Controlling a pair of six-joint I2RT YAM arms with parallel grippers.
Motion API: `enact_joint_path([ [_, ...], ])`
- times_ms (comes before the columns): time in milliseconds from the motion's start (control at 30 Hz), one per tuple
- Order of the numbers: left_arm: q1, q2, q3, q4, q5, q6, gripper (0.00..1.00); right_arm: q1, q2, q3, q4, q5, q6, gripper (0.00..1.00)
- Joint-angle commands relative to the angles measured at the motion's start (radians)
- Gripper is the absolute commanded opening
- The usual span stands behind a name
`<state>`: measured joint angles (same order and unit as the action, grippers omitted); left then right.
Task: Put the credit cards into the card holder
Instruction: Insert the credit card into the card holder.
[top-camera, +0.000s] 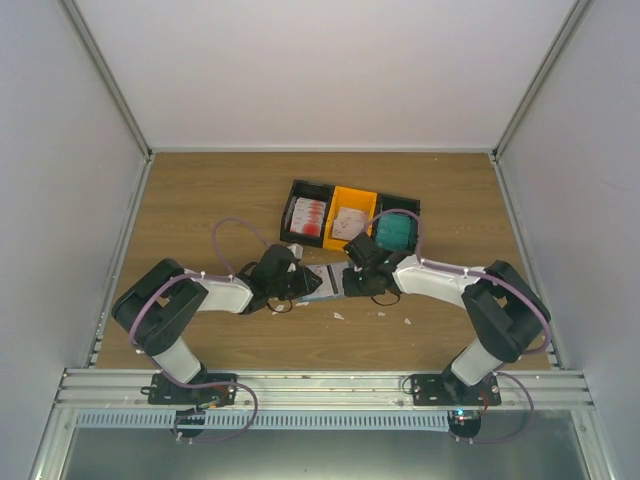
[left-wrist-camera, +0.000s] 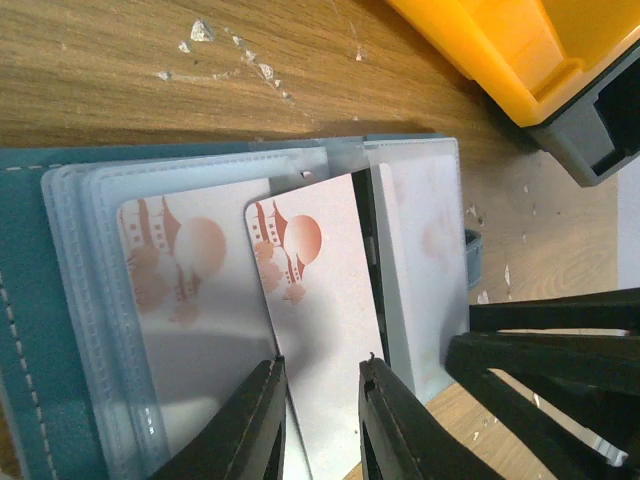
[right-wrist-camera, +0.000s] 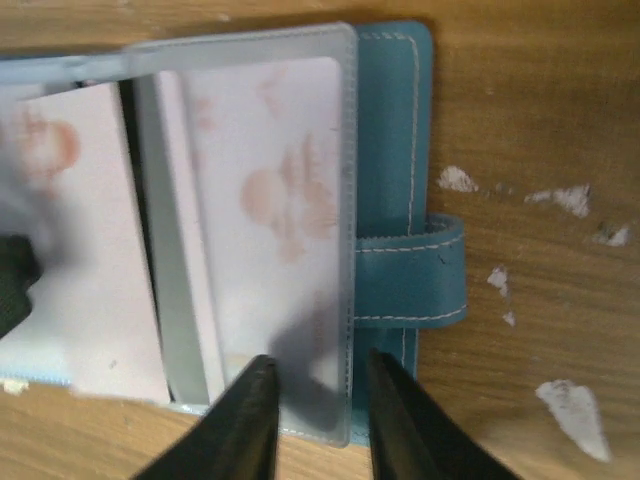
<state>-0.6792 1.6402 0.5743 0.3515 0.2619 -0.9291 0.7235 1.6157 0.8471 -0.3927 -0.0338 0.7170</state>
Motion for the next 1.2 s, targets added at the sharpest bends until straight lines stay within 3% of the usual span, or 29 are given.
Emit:
enact_joint_path([
  [0, -0.003, 0.030, 0.003, -0.133, -0.060, 0.033, 0.22, -0.015, -0.073, -0.001, -0.020, 0.032, -0.030, 0.33],
  [100, -0.003, 0.032, 0.007, -0.145, -0.070, 0.044, 0.19, -0.026, -0.064, 0.011, -0.030, 0.061, -0.038, 0.38],
  [467, -0.003, 0.069, 0.039, -0.157, -0.039, 0.080, 0.10, -0.039, 0.001, -0.012, -0.002, 0.025, -0.039, 0.40],
  [800, -0.005, 0.116, 0.096, -0.154, 0.007, 0.107, 0.10, -0.070, 0.011, -0.043, 0.068, -0.093, -0.067, 0.44],
  [1167, -0.020, 0.169, 0.103, -0.048, 0.128, 0.083, 0.09, -0.076, 0.012, -0.053, 0.107, -0.142, -0.069, 0.44],
])
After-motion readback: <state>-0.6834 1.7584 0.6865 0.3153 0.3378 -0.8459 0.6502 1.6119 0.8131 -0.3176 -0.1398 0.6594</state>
